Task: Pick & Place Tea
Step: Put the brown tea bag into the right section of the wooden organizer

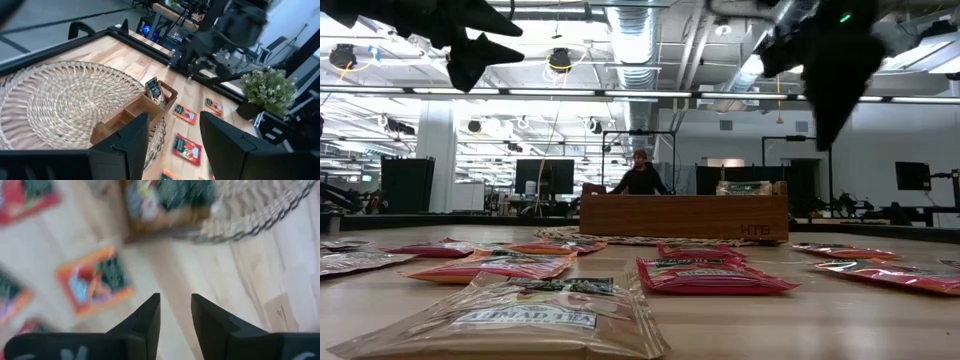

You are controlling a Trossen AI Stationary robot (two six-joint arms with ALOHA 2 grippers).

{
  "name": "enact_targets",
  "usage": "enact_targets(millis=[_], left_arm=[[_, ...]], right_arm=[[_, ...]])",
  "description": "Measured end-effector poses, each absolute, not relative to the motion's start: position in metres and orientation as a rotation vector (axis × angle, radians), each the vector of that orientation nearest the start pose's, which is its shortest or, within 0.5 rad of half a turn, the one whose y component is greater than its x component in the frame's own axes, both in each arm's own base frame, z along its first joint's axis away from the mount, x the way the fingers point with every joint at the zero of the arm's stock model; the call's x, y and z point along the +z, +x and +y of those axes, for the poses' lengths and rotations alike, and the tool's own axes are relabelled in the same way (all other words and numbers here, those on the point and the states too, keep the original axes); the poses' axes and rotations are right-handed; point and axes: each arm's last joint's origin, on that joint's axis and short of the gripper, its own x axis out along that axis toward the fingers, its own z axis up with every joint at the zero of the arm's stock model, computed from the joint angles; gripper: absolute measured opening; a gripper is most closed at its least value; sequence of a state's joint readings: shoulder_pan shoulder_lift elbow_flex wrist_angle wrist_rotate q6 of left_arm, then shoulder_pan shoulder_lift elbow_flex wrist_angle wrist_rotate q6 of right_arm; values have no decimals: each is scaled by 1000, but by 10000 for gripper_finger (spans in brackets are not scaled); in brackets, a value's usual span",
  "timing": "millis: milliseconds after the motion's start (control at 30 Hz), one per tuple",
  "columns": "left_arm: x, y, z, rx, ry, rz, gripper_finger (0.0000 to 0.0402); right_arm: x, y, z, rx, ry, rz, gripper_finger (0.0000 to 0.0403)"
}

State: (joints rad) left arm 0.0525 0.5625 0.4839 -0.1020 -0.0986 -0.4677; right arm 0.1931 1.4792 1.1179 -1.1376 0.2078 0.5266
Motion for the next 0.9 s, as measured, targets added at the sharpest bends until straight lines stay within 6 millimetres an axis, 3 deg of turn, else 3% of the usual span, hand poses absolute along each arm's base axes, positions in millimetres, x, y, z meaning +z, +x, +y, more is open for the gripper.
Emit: enact_targets(millis=[200,367,500,667,900], left_arm=[[267,140,10,200,-587,132,167],[267,140,10,205,-659,125,167],[267,140,10,205,-661,125,167],[267,141,8,181,-703,132,167],[266,156,0,127,-721,142,167]], right_arm=[[255,232,87,-207,80,1333,93],[256,210,104,-266,140,1291,93],[262,191,93,-391,163,1163,93],[284,162,62,-486,127,925,93],[308,119,23,-412,185,504,93]])
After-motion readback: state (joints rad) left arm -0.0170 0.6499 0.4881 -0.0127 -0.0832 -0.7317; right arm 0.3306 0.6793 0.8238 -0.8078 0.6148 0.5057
